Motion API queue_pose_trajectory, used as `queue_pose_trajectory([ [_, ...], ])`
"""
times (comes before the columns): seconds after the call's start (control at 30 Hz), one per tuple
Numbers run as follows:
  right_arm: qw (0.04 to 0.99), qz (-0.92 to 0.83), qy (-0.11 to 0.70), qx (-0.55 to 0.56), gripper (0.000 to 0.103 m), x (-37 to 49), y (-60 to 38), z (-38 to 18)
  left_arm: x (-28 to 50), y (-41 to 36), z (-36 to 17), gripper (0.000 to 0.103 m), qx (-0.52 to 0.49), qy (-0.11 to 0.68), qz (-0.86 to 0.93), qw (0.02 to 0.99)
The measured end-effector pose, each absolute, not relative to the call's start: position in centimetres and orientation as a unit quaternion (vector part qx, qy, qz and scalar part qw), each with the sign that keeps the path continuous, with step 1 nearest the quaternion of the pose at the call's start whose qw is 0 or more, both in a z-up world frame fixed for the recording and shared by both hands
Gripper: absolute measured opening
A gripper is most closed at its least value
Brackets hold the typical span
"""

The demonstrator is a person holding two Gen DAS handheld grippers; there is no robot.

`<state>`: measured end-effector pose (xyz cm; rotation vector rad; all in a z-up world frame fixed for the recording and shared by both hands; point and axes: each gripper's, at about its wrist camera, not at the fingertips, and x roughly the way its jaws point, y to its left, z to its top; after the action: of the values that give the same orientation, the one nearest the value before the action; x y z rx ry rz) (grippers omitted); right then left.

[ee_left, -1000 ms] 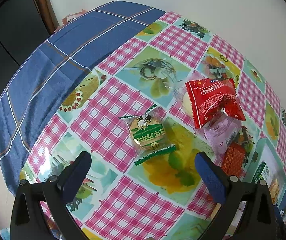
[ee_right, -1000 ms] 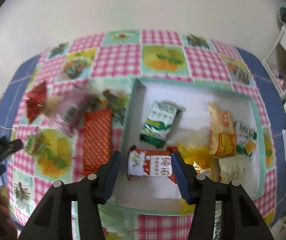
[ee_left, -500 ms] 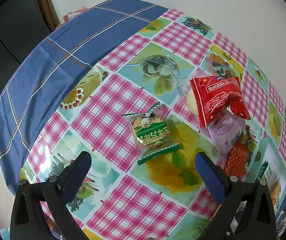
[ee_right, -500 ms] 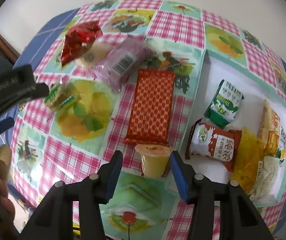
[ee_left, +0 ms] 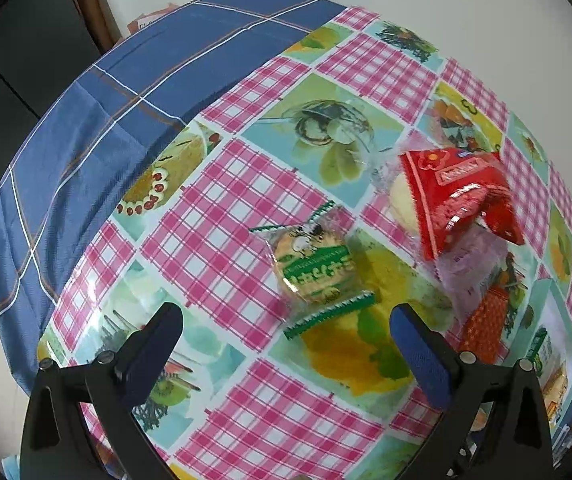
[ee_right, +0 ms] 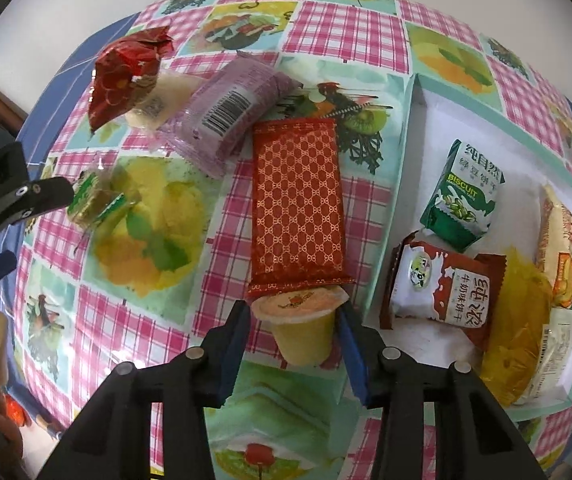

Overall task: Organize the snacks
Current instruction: 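Grasp the clear pudding cup with the right gripper, then grasp the green snoopy packet with the left gripper while the right holds the pudding cup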

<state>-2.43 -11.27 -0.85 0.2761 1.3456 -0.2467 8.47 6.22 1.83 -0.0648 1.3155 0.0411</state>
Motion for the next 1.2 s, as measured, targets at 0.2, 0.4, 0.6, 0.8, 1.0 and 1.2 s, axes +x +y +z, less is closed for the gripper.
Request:
queue_pose_trajectory([
  [0.2,0.769,-0.12,0.617,0.118,0.046,-1.1,-10.9,-1.6,10.1,7.2,1.1,0.103,-0.016,0.61,0.028,0.792],
  [0.4,0.768,-0.118,0.618,0.117,0.046,0.0,-10.8,-2.1,11.8,7.2,-0.2,0.103,0.007,0.613,0.033,0.789],
  [0.6,0.769,-0.115,0.617,0.121,0.046,0.3,-10.8,-2.4,12.5,7.0,-1.1,0.103,0.003,0.612,0.033,0.79],
  [0.8,0.77,-0.114,0.616,0.119,0.046,-0.3,-11.0,-2.0,13.1,5.2,-1.5,0.103,0.017,0.605,0.017,0.796],
  [1.0,0.77,-0.114,0.617,0.116,0.046,-0.6,-10.6,-1.7,13.3,4.3,-1.7,0.077,0.034,0.604,0.012,0.796],
  [1.2,0.77,-0.114,0.617,0.116,0.045,-0.6,-10.6,-1.7,12.3,3.2,-2.2,0.051,0.046,0.615,-0.006,0.787],
])
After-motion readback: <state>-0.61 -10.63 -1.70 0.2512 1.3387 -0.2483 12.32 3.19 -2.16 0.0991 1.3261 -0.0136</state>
